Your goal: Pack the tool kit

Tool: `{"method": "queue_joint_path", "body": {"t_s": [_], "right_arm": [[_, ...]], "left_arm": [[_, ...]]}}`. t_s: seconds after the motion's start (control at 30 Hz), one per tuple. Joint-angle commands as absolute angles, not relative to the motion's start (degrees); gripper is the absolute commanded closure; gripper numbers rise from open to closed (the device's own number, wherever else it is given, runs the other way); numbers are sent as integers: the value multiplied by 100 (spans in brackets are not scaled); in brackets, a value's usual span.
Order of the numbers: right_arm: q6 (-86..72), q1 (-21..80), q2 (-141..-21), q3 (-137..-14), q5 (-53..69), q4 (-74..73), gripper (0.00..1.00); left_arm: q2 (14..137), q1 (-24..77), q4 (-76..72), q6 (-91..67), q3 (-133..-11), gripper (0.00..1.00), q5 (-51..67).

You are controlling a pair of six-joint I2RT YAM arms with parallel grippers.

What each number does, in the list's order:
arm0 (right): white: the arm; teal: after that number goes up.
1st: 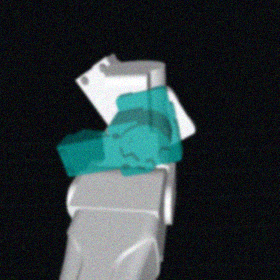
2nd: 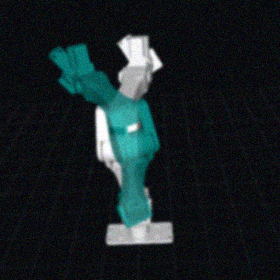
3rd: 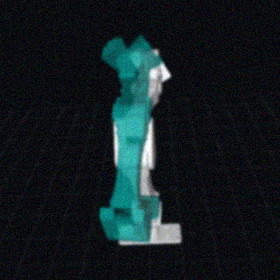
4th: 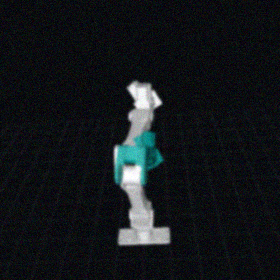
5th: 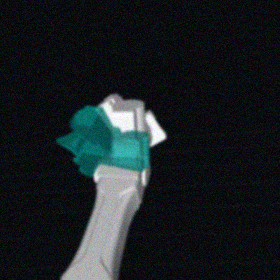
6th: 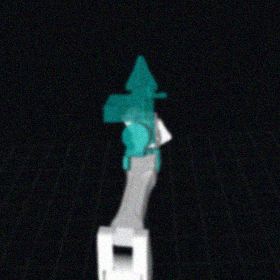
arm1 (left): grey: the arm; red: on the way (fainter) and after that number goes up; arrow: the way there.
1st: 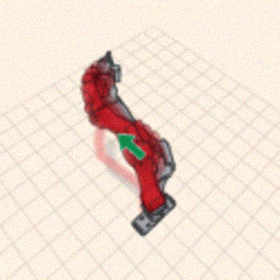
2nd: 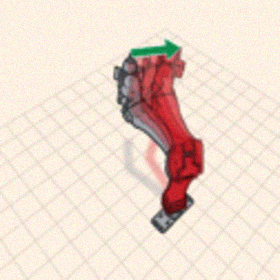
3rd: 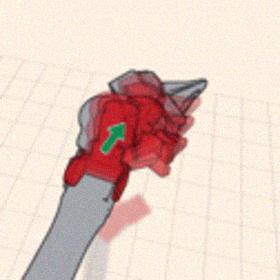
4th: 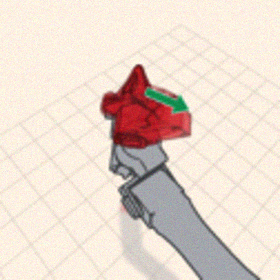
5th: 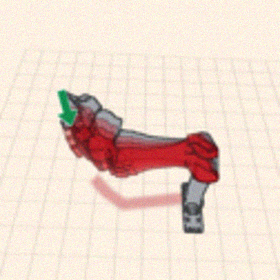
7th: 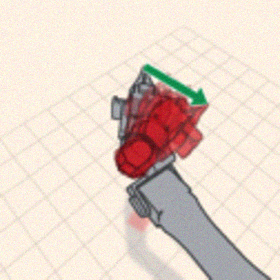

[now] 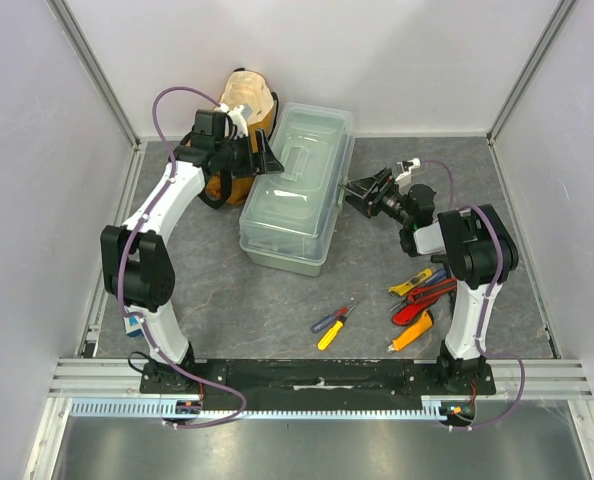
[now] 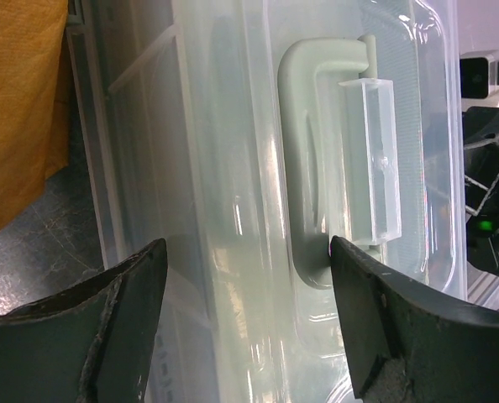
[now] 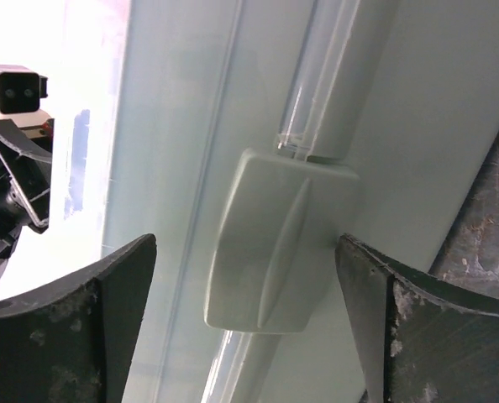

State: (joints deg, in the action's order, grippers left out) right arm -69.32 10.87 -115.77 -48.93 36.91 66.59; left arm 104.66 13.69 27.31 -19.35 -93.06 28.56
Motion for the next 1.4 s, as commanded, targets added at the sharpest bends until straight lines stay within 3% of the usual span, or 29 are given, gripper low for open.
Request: {"method": "queue_joint_path", "body": {"t_s": [0.0,0.2,0.37,0.6,0.87,1.1,1.37], "right_arm": [[-7014,1696,-11329,-5027,3736,6963,2],[-6364,1889,-11171,-5405,3437,5565,2],[-6390,1925,-11346,-5379,3235,5274,2],[-6442,1925,-11601,-5422,3260,5344,2],[-7294,1916,-12094,-5721,3621,6582,2],[-7233,1925,-12067,-5906,3621,6416,2],[-7680,1925,-12357,-5713,3779,7284,2]], "left_arm": [[10863,2004,3129,-2188,-9079,20,3542],[10872,2065,2638,-2724,-8755,19,4183],[10942,2258,2260,-3049,-8657,19,4333],[11083,2443,1838,-3620,-8596,21,4412],[11162,2610,1161,-4420,-8385,24,4746],[11189,2690,914,-4588,-8429,24,4747],[11022,2689,1406,-3999,-8253,16,3991]]}}
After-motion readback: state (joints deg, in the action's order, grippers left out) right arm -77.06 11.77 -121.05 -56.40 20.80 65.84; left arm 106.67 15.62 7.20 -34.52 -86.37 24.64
